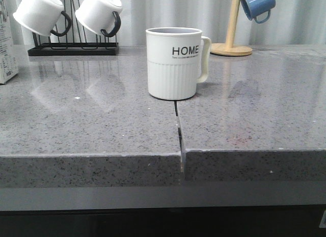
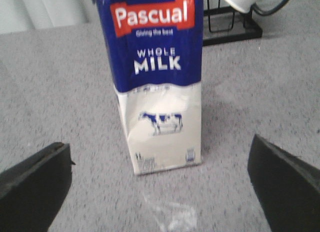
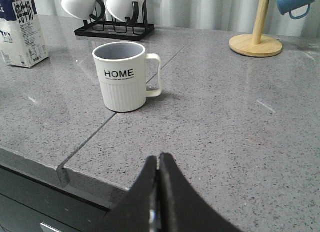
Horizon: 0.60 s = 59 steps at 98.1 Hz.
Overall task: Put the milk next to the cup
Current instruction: 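Grasp the milk carton with the left gripper and lift it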
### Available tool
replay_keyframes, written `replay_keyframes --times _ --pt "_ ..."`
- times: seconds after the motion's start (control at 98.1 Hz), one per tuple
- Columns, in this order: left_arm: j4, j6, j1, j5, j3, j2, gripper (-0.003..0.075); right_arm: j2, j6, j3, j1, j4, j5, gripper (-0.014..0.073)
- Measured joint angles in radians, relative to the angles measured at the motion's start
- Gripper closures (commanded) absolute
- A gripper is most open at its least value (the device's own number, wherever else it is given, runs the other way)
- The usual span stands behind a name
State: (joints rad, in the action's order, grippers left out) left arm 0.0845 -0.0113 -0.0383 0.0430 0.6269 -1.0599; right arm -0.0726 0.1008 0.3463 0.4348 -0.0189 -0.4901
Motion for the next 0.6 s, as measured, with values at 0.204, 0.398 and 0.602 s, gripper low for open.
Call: replay_keyframes --times 0.204,0.398,0.602 --pt "0.000 -0.025 0.000 0.181 0.006 -0.099 0.0048 0.000 0.000 0.000 0.000 0.000 0.000 0.0612" --pt "0.000 -0.069 0.000 0.313 0.006 -0.185 0.0048 0.000 0.000 0.000 0.000 0.000 0.000 0.0612" --pt "-0.034 -0.076 0.000 0.385 0.020 -0.257 0.0048 0.000 0.000 0.000 0.000 0.000 0.000 0.0612"
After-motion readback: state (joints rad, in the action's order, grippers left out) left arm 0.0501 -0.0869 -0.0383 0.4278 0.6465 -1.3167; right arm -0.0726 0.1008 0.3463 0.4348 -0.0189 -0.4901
